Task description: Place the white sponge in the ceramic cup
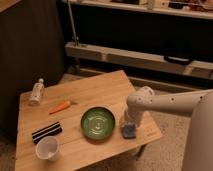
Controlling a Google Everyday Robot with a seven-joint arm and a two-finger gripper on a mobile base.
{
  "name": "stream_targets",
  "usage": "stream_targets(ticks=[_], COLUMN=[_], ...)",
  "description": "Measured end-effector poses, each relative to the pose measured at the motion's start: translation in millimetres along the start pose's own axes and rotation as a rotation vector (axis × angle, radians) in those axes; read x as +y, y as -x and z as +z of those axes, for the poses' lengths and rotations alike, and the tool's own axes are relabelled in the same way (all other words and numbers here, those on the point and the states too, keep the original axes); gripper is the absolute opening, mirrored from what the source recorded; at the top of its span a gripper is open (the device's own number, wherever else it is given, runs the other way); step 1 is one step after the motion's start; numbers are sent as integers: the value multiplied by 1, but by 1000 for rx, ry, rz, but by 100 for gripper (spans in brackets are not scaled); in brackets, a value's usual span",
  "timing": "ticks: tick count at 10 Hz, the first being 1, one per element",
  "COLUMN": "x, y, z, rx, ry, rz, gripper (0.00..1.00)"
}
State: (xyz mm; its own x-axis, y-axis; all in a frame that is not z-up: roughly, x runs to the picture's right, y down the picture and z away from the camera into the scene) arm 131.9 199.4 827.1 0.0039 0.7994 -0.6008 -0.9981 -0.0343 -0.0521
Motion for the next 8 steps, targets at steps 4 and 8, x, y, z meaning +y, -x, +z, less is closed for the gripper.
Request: stream_targets(ticks=[4, 8], x=[8, 5], y=[1, -2], z=[11, 12], rx=[-30, -48], ry=[-37, -25], rz=[13, 62], gripper=[51, 11])
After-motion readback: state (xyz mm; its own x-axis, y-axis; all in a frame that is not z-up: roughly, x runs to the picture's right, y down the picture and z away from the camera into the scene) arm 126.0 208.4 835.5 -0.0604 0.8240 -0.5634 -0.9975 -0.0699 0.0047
